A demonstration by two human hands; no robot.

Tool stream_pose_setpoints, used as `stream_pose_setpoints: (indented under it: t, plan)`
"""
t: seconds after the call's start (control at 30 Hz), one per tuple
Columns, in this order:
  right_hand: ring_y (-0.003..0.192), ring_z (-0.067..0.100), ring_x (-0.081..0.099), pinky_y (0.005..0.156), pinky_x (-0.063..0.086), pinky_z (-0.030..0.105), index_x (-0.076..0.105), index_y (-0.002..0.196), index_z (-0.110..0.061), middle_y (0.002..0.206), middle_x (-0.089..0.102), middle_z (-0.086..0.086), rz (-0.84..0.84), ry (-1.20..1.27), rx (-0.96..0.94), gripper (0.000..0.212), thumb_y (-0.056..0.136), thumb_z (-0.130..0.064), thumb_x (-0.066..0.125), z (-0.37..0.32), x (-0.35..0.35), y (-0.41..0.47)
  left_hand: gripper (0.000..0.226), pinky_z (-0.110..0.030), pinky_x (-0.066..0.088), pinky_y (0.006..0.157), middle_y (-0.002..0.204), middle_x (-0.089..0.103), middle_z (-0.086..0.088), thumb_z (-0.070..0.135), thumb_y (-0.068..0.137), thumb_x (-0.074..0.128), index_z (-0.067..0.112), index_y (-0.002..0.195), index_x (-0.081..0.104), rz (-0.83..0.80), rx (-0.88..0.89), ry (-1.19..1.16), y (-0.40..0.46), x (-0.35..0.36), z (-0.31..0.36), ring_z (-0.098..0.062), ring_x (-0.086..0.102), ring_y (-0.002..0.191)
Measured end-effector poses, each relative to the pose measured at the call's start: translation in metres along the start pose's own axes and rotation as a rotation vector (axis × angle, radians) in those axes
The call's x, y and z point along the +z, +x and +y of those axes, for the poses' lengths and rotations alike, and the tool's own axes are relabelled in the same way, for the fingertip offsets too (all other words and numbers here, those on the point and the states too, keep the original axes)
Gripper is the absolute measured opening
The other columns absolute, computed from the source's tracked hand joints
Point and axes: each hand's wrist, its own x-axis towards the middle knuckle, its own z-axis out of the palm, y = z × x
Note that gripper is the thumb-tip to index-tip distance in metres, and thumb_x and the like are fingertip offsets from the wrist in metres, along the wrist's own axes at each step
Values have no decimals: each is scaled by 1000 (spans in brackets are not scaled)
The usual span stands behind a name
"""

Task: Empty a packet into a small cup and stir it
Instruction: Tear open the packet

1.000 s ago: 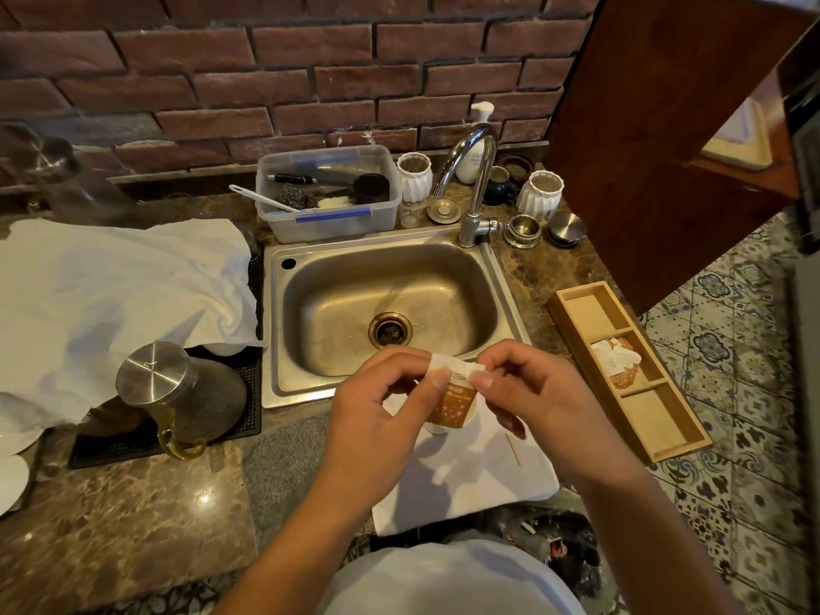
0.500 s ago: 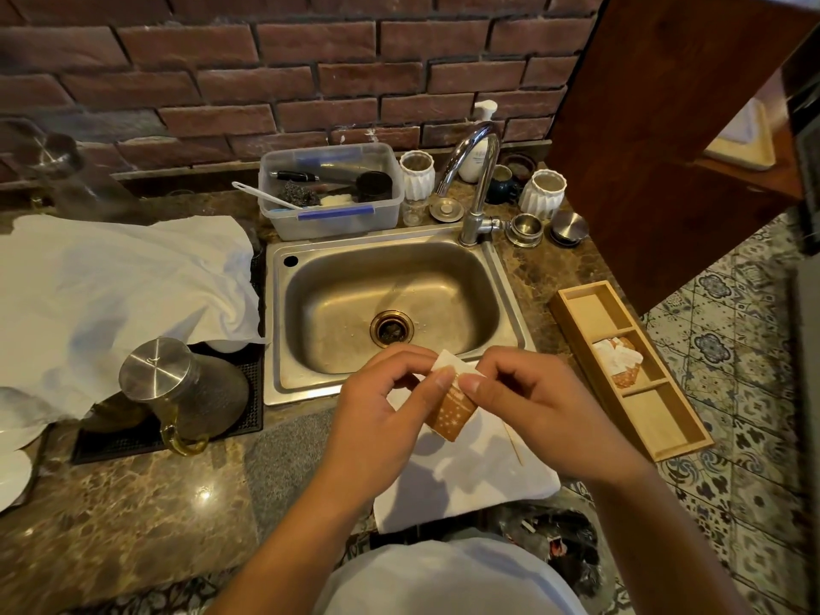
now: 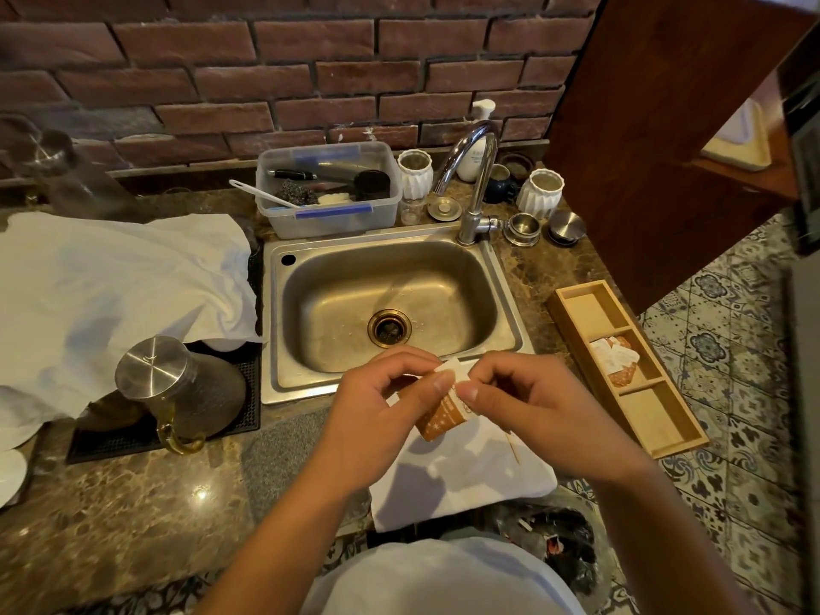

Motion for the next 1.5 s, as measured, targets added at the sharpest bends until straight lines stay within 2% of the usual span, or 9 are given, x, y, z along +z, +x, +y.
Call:
stream_pose_setpoints:
  t: [0.13,0.27,0.37,0.7,0.93,1.07,1.2,1.3,1.5]
  plan:
    - [62,15,56,58,44,23,72,91,-7,72,66,6,83,100,-23,18,94,-22,66,1,3,-2,15,-18,54,69,81,76,5,22,79,72,11,89,77,38,-59,-162,-4,3,8,-6,69,76]
    - [70,23,63,61,50,26,75,95,-14,81,70,9,42,68,6,24,90,-36,68,7,8,-5,19,-22,54,68,82,74,3,23,79,73,7,89,77,-4,-54,-144,-4,0,6,-10,67,75]
    - [70,21,63,62,51,23,74,97,-16,81,70,6,-75,59,53,15,92,-29,69,6,9,-6,18,-18,50,62,84,73,3,24,81,71,7,87,76,-46,-52,-117,-4,0,4,-6,63,71]
    - [63,12,58,58,49,24,69,93,-11,73,64,-1,22,79,7,9,93,-20,66,2,6,-7,20,-20,49,63,83,71,0,32,86,72,13,85,76,-125,-92,-68,-4,-2,4,-9,63,71]
    - [65,14,58,58,50,23,73,93,-16,75,66,4,99,142,55,7,89,-10,72,3,8,-8,22,-51,56,70,84,69,-7,45,86,67,24,87,74,-158,-39,96,-8,-3,2,-29,64,75]
    - [63,12,58,57,48,22,74,91,-13,73,67,3,83,115,38,8,90,-5,71,1,6,-8,21,-43,56,63,80,69,-17,40,85,69,20,87,75,-166,-71,67,-9,-3,3,-19,63,69]
    - [60,3,58,53,45,14,70,93,-6,70,65,-7,57,121,23,6,92,-1,67,4,8,-10,18,-30,53,64,79,72,-10,39,85,70,22,86,76,-167,-69,67,-10,-4,3,-14,64,69]
    - [62,5,56,55,46,18,70,94,-10,69,63,-7,39,71,19,4,94,-8,67,5,8,-12,20,-31,53,64,78,73,-9,42,83,71,23,85,76,-158,-94,35,-12,-2,0,-15,65,69]
    - [67,23,63,63,54,44,70,95,-19,74,66,-2,2,-69,5,6,96,-23,66,7,4,-12,9,-25,51,64,77,73,-8,30,85,70,24,84,76,-111,-96,60,-16,3,-3,-11,64,68]
